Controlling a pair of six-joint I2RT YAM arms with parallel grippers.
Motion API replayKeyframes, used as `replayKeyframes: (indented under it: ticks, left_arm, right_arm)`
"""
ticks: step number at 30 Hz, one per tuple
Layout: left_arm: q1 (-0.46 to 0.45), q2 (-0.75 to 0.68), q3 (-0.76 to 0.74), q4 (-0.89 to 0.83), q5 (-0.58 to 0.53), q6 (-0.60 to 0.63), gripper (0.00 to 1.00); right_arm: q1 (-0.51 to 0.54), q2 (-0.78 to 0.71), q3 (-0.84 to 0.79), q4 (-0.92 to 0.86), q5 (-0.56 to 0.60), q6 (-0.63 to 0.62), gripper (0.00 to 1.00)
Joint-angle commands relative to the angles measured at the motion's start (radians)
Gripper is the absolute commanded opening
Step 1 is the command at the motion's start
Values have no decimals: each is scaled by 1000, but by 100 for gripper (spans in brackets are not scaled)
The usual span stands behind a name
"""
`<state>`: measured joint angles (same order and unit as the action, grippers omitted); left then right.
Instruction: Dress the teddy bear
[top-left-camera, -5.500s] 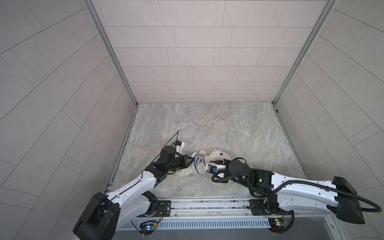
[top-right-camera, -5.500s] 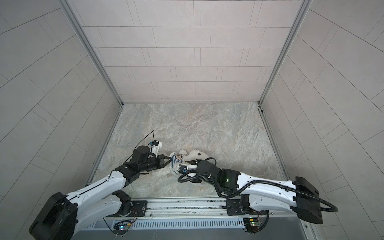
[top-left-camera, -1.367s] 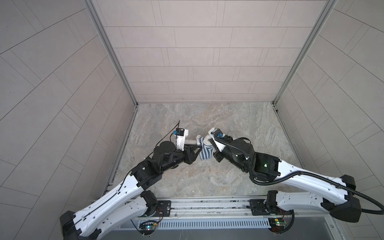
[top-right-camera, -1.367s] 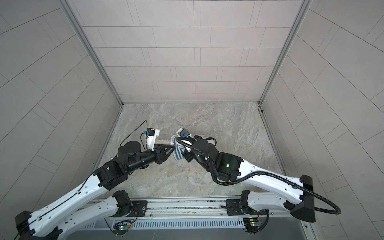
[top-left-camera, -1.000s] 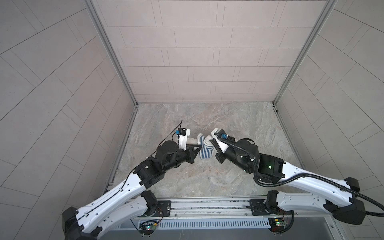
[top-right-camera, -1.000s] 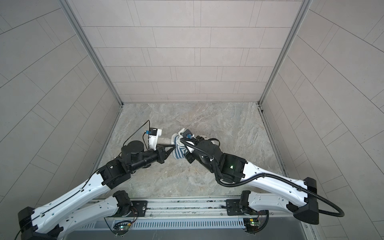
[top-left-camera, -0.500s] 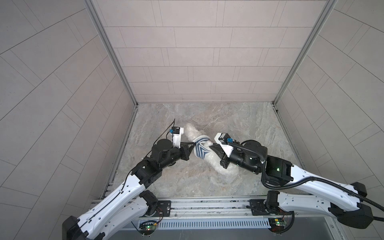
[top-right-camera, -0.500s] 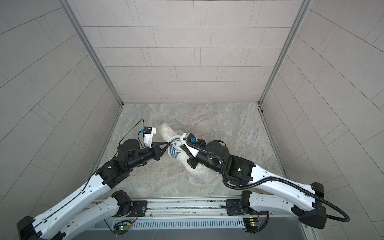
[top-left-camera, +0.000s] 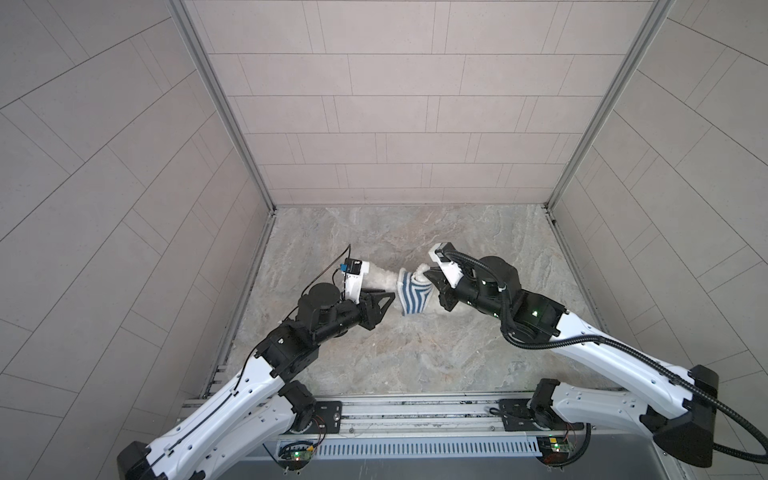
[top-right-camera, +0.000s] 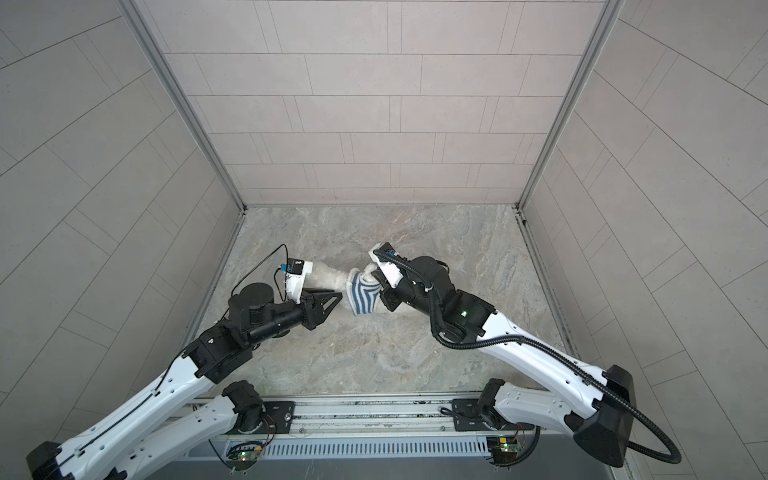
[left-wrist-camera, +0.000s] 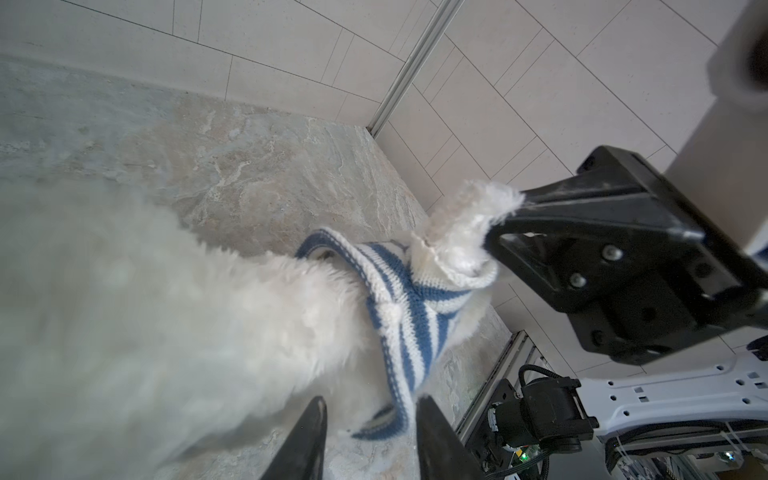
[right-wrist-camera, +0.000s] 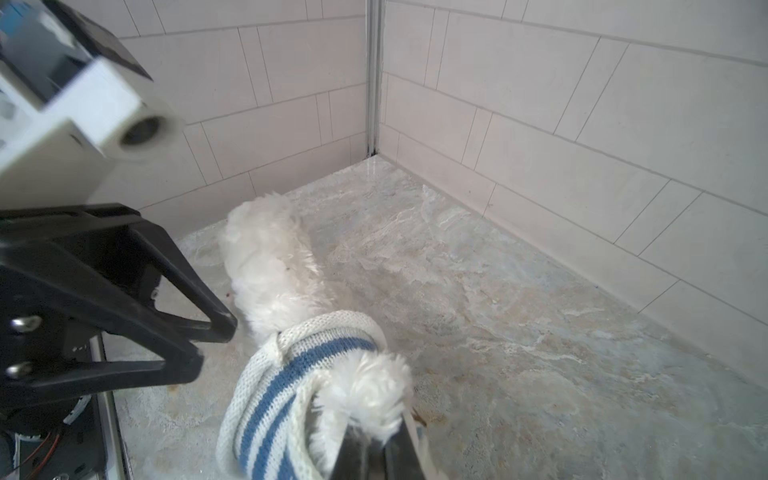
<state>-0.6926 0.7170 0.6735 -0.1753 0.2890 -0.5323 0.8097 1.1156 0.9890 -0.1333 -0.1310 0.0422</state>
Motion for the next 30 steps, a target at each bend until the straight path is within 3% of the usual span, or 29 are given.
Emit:
replayKeyframes:
  ticks: [1,8,13,16,19,24,30]
  left_arm:
    - [-2,-40,3,-51,-14,28,39]
    - [25,2,121,-196,-104,57,37]
    - [40,66,140,-151,-87,18,38]
    - [77,113,128,-173,-126,-46,37]
    - [105,132,65,-60,-55,-114,38]
    - [104,200,28,-53,-11,-120,36]
    - [19,260,0,-110,-37,-87,36]
  right_arm:
    - [-39,56,18,8,-218,-129,0]
    - [-55,199,39,94,-409,-320,0]
    - [-58,263,-15,178,-522,-401,0]
    - [-55,268,-69,202,-508,-424,0]
    - [-39,238,-144,227,-474,-421,0]
    - [9,151,-267,225,-415,-395,0]
    - [70,-30,-494,326,-284,-244,8]
